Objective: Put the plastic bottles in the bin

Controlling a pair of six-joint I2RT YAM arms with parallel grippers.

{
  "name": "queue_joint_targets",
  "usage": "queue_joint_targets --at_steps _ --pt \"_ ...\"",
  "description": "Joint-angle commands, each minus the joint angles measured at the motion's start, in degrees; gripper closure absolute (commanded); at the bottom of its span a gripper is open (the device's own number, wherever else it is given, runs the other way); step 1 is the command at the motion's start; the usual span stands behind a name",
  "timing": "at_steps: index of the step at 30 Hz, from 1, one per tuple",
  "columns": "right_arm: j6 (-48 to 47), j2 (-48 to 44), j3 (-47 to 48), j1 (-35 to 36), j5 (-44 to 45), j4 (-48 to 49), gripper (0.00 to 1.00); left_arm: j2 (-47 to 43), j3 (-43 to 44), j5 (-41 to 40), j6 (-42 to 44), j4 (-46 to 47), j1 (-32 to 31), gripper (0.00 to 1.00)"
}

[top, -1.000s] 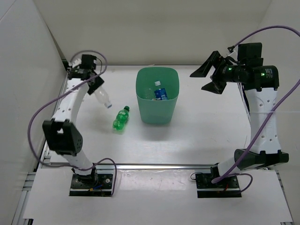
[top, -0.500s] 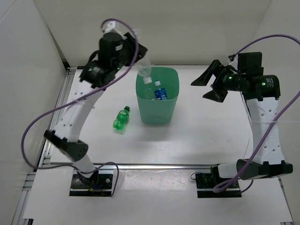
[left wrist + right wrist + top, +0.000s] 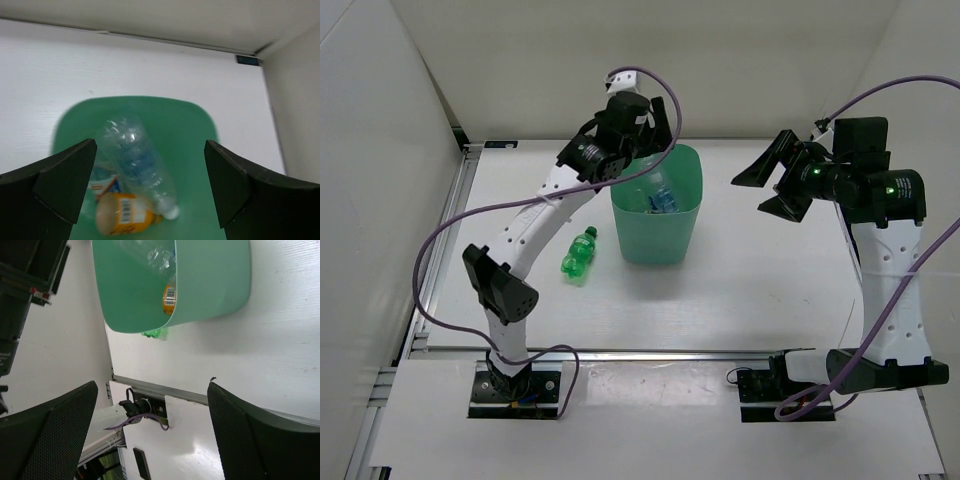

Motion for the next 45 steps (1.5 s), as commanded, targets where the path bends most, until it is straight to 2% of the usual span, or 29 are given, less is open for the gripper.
queue_joint_targets --at_steps 1,3,4,5,6,7,8,9,11,13,15,19,24,32,38,39,42,43,44,45 --pt "-1.5 -1.1 -0.2 0.1 0.8 0.3 0.07 -12.0 -2.6 -12.5 6.1 0.8 0.3 0.00" --pt "-1.5 -0.6 -0.2 0.1 0.8 0.3 0.07 -19.6 -12.4 -19.7 6.7 0.8 0.3 0.00" --pt "-1.5 0.0 -0.2 0.1 0.8 0.3 0.07 -22.2 -16.6 -21.5 5.3 0.8 3.4 0.00" --pt "-1.5 0.5 0.3 0.1 0.8 0.3 0.07 -24.5 -20.9 -19.1 4.2 0.8 5.9 0.00" --pt "-1.5 0.5 0.3 0.1 0.3 0.3 0.07 -26.6 -29.1 -14.5 3.6 0.8 9.0 0.00" --pt "-1.5 0.5 0.3 0.1 0.3 0.3 0.07 -29.8 -32.7 -3.6 4.3 0.8 12.2 0.00" --pt "-1.5 1.2 0.3 0.1 -0.2 0.3 0.07 -30.8 -35.8 1.7 5.0 0.8 18.0 0.00" --pt "-1.5 1.8 0.3 0.1 -0.2 0.3 0.07 -31.6 -41.4 7.1 5.9 0.8 20.7 0.00" --pt "-0.9 2.4 0.9 0.1 -1.4 0.3 0.07 -33.1 -46.6 17.3 9.0 2.3 25.7 0.00" --pt "-0.9 2.4 0.9 0.1 -2.0 0.3 0.07 -33.1 -52.7 21.0 12.5 3.7 27.1 0.00" --pt "-0.9 2.4 0.9 0.1 -2.5 0.3 0.07 -31.8 -55.5 24.4 14.5 4.4 27.7 0.00" --pt "-0.9 3.0 0.4 0.1 -3.0 0.3 0.07 -27.2 -55.5 30.6 19.4 5.5 30.0 0.00" --pt "-1.5 3.0 0.4 0.1 -3.0 0.3 0.07 -20.6 -54.2 37.0 20.7 6.3 31.9 0.00" --pt "-1.5 2.4 0.9 -1.6 -2.5 0.3 0.07 -11.4 -54.2 38.4 20.7 6.8 30.4 0.00" --pt "-1.5 1.4 -0.2 -2.7 -2.5 0.3 0.06 -6.0 -53.7 38.2 20.7 6.8 26.3 0.02" --pt "-1.5 1.4 -0.2 -2.7 -2.5 0.3 0.06 -5.4 -53.7 38.2 20.7 6.8 26.3 0.08" --pt "-1.5 1.4 -0.7 -3.2 -3.0 0.3 0.06 -5.4 -55.1 40.5 19.4 6.8 26.3 0.39" --pt "-1.5 1.4 -0.7 -3.2 -3.0 0.3 0.06 -6.2 -56.0 38.1 19.4 6.8 26.8 0.62" --pt "-1.5 1.4 -0.7 -3.2 -3.0 0.3 0.06 -7.2 -56.5 36.8 18.5 6.8 26.8 0.68" --pt "-1.5 1.4 -0.7 -3.2 -3.0 0.3 0.06 -10.2 -56.5 35.6 17.4 6.8 27.4 0.69"
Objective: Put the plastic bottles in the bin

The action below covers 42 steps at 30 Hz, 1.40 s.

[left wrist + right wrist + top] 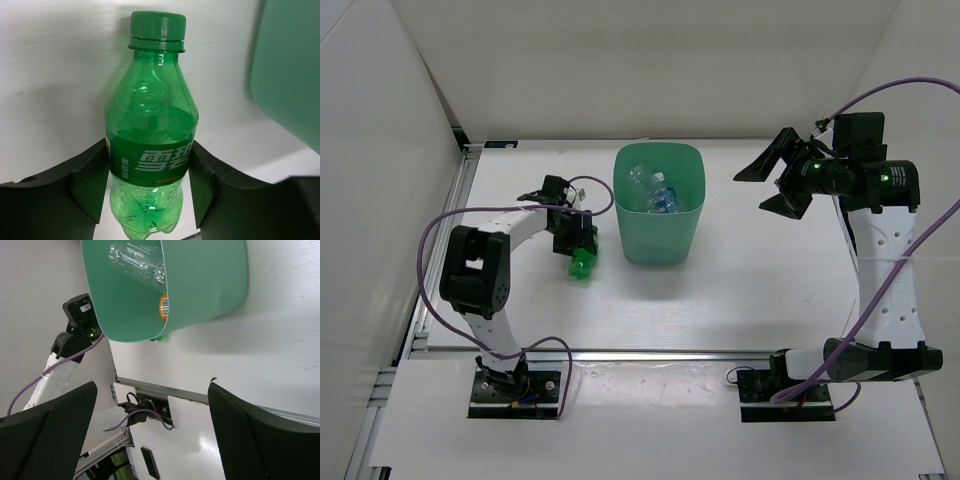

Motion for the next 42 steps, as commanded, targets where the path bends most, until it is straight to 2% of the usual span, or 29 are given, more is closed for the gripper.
queue_joint_targets --at_steps 1,4,6,8,10,12,13,17,21,23,25,26,27,30,33,35,36,38,39,41,42 --pt "-1.4 -1.6 -0.4 -0.3 -1.0 0.3 0.06 -7.4 -0.6 -5.0 -2.4 0.5 1.4 0.72" --pt "-0.9 -1.6 -1.6 -0.3 -1.5 0.8 0.06 -15.9 3.3 -11.5 -6.5 -0.9 2.0 0.72" --pt "-0.2 -2.2 -3.8 -0.3 -1.5 1.5 0.06 -19.2 10.5 -14.7 -8.4 -1.6 0.8 0.71" --pt "0.6 -2.2 -4.9 -0.3 -2.8 2.1 0.06 -21.3 16.8 -18.7 -10.4 -1.6 -1.1 0.74" --pt "1.3 -2.2 -5.7 -0.3 -2.8 2.6 0.06 -21.9 26.9 -18.8 -13.0 -1.6 -2.1 0.75" --pt "1.8 -2.2 -6.3 -0.3 -3.8 3.2 0.06 -18.6 34.0 -16.8 -13.6 -1.6 -5.0 0.75" --pt "1.8 -2.2 -6.3 -0.3 -4.4 3.7 0.06 -13.2 43.0 -13.4 -14.4 -1.6 -8.6 0.75" --pt "2.4 -2.2 -6.3 -0.3 -4.4 4.2 0.07 -6.2 52.4 -11.2 -14.4 -1.6 -13.3 0.72" --pt "1.8 -2.8 -5.8 -0.3 -3.7 4.2 0.07 -0.1 56.1 -10.1 -13.8 -1.6 -17.6 0.64" --pt "1.3 -4.0 -5.8 -0.3 -2.9 3.7 0.07 1.1 56.1 -9.6 -15.0 -1.6 -19.5 0.58" --pt "1.3 -4.5 -6.9 -0.3 -1.6 3.2 0.07 1.8 55.0 -9.1 -14.2 -1.6 -21.2 0.41" --pt "1.3 -4.5 -6.9 -0.9 -1.6 3.2 0.07 1.8 53.8 -9.9 -14.2 -1.6 -22.8 0.30" --pt "1.3 -4.5 -7.5 -0.9 -1.6 3.2 0.06 1.8 51.9 -10.7 -13.6 -1.6 -23.3 0.00" --pt "1.3 -4.5 -7.5 -1.5 -1.6 3.2 0.05 -0.3 49.9 -14.9 -13.6 -2.1 -23.3 0.00" --pt "1.3 -4.0 -7.5 -2.0 -0.8 2.6 0.00 -6.0 47.4 -23.9 -11.9 -3.4 -23.3 0.00" --pt "1.3 -3.4 -6.9 -2.0 -0.8 1.7 0.00 -13.7 42.9 -35.1 -11.3 -3.4 -23.3 0.00" --pt "1.3 -2.7 -6.3 -2.0 -0.8 1.7 0.00 -16.7 36.3 -39.2 -11.3 -3.4 -23.3 0.00" --pt "1.3 -2.1 -6.3 -2.6 -0.3 0.4 0.00 -25.6 28.7 -49.0 -13.0 -3.4 -23.3 0.00" --pt "0.7 -2.1 -6.3 -2.6 -0.3 0.3 0.00 -28.5 20.8 -50.4 -13.8 -3.4 -21.8 0.00" --pt "0.2 -2.1 -6.9 -2.6 1.6 0.3 0.00 -36.5 13.2 -52.2 -15.7 -3.4 -20.3 0.00" --pt "0.2 -2.1 -6.9 -2.6 2.2 0.3 0.00 -38.9 6.8 -52.9 -16.4 -4.1 -19.7 0.00"
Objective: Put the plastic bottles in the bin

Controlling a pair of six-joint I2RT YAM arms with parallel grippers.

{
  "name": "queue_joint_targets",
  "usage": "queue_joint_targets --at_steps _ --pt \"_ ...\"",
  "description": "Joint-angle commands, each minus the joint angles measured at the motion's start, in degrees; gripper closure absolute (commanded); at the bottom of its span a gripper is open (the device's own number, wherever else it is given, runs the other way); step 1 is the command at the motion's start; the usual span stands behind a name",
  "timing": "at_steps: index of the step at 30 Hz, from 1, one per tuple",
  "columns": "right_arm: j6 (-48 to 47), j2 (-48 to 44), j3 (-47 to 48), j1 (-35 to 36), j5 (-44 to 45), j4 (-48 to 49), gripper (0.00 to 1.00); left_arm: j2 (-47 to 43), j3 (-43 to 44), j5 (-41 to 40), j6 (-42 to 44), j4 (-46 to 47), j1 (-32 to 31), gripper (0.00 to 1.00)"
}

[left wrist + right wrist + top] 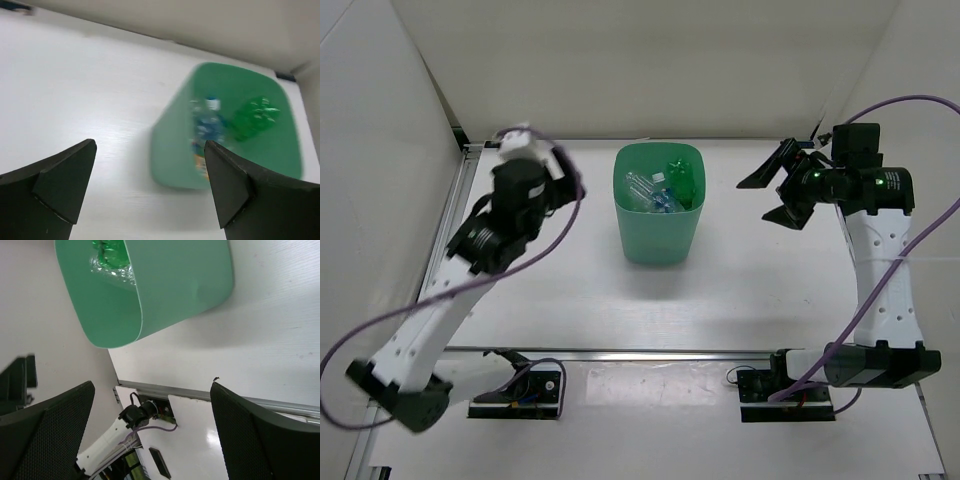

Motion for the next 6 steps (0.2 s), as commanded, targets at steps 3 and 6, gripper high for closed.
queue_joint_targets --at_steps 3,6 --pt "-3.2 -0.1 0.3 -0.4 2.7 -0.9 0.00 -14.4 -17.3 -15.5 -8.0 -6.6 3.1 0.00" --pt "-4.2 -0.1 1.1 -0.4 3.3 -2.0 0.00 -19.7 -22.0 -22.9 -14.4 -13.6 4.3 0.00"
